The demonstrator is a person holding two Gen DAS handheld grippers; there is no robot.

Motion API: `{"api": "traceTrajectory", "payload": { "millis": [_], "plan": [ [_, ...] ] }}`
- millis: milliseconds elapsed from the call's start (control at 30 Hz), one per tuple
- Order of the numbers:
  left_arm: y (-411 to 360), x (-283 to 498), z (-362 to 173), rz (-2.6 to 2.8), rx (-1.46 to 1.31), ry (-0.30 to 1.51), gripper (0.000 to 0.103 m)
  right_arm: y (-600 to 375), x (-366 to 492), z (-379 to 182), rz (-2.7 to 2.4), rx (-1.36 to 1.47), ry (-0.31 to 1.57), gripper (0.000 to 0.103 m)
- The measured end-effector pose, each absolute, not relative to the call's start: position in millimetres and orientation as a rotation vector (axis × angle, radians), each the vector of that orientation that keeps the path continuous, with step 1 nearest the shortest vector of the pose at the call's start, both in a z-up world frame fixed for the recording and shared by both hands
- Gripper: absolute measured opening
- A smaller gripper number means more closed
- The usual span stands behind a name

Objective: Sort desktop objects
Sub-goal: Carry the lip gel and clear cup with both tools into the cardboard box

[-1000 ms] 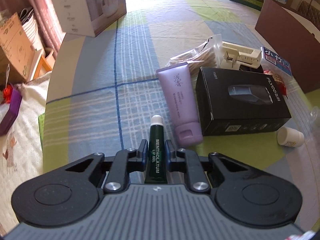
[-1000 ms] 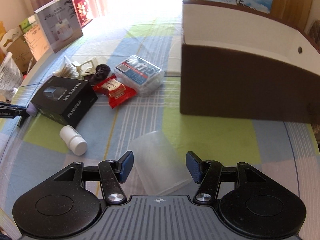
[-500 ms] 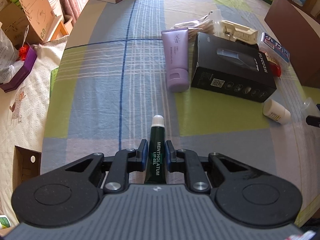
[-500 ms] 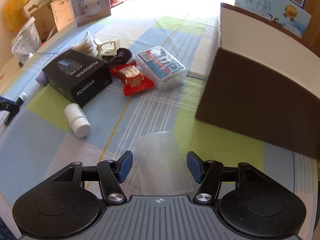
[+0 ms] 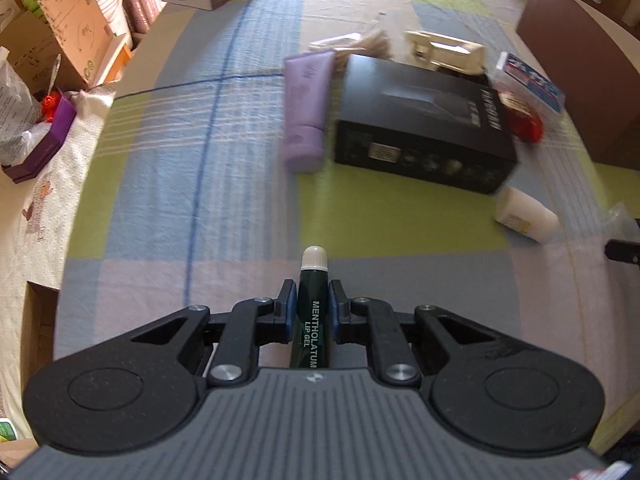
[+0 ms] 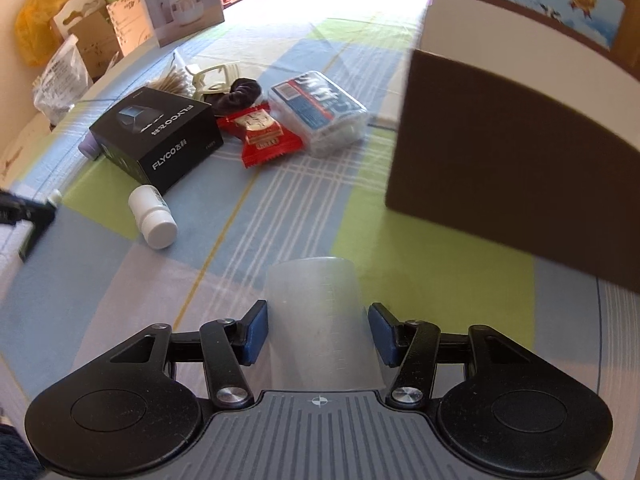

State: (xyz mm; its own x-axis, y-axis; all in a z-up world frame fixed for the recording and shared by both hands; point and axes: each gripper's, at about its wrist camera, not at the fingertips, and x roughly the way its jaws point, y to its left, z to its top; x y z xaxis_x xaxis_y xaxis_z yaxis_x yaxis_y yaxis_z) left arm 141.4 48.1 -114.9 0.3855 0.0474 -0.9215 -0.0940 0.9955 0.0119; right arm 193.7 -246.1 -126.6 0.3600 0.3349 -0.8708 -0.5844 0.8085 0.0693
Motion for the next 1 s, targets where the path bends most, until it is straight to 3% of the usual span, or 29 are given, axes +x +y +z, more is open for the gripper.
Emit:
{"api": "traceTrajectory", "payload": {
  "millis": [300, 1000],
  "plan": [
    [-22, 130, -95, -0.020, -0.045, 1.148, 0.012, -297, 200, -108, 0.619, -0.178, 1.059, 0.051],
    [-180, 165, 13, -0.261, -0.056, 0.871, 0.012, -398, 222, -15, 0.666, -0.087, 0.895, 0.051]
  ]
}}
